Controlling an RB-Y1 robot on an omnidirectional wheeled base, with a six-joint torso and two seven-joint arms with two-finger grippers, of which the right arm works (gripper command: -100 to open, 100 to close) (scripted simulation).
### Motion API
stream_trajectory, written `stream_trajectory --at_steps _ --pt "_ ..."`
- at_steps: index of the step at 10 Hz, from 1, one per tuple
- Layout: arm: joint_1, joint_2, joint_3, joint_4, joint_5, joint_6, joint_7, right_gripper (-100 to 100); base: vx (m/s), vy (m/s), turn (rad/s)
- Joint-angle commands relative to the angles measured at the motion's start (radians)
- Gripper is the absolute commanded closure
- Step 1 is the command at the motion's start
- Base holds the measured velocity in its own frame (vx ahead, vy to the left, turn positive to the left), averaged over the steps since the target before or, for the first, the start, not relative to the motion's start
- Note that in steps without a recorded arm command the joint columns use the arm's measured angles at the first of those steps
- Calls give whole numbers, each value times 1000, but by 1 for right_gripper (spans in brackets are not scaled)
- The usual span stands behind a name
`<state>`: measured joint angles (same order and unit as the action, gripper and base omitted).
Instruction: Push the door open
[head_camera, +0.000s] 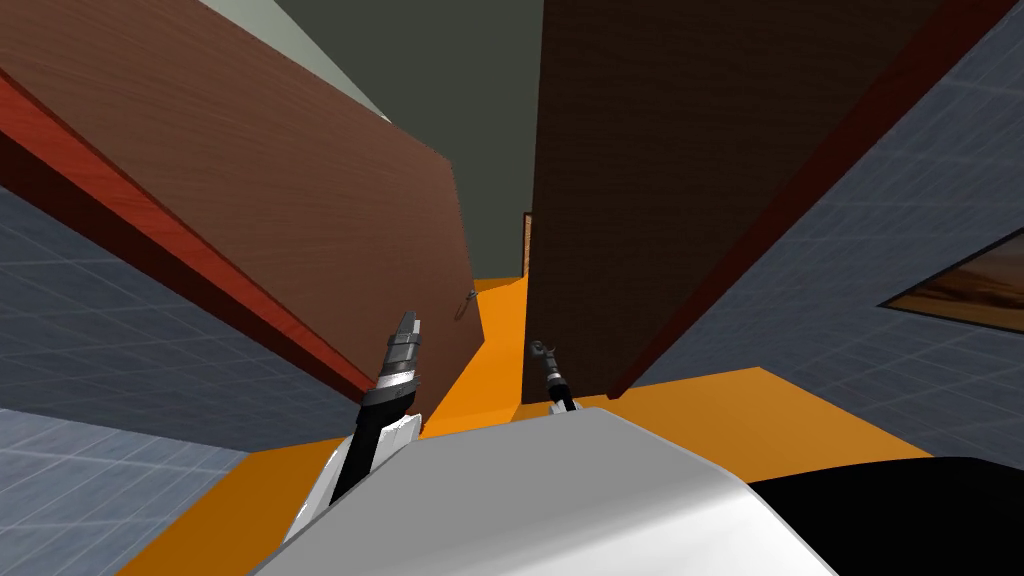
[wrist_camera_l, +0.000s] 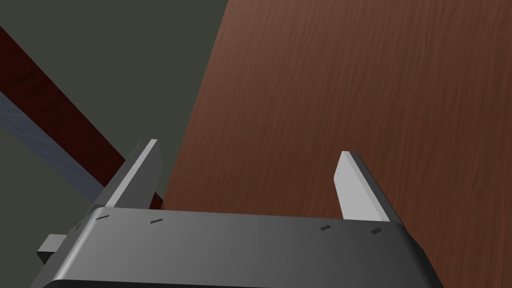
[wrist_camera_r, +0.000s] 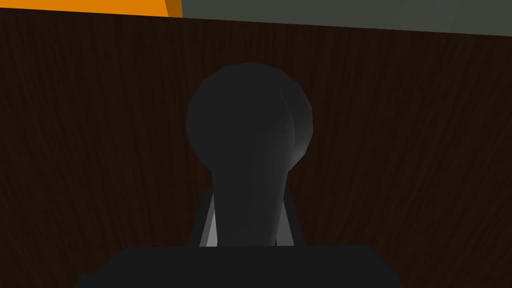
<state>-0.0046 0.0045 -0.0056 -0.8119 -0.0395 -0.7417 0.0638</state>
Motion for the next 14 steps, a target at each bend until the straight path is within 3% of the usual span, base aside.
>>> stream_trajectory --at_steps 1,4,9,14 --pt "-9 -16 -16 -9 -7 -5 3 100 197 4 -16" --pt "-10 -20 -25 -8 -12 -6 7 100 141 34 -27" --pt "-17 -34 -89 -2 -42 -10 35 100 175 57 -82" --pt "-23 -26 -149 4 -71 -14 61 100 180 59 -85"
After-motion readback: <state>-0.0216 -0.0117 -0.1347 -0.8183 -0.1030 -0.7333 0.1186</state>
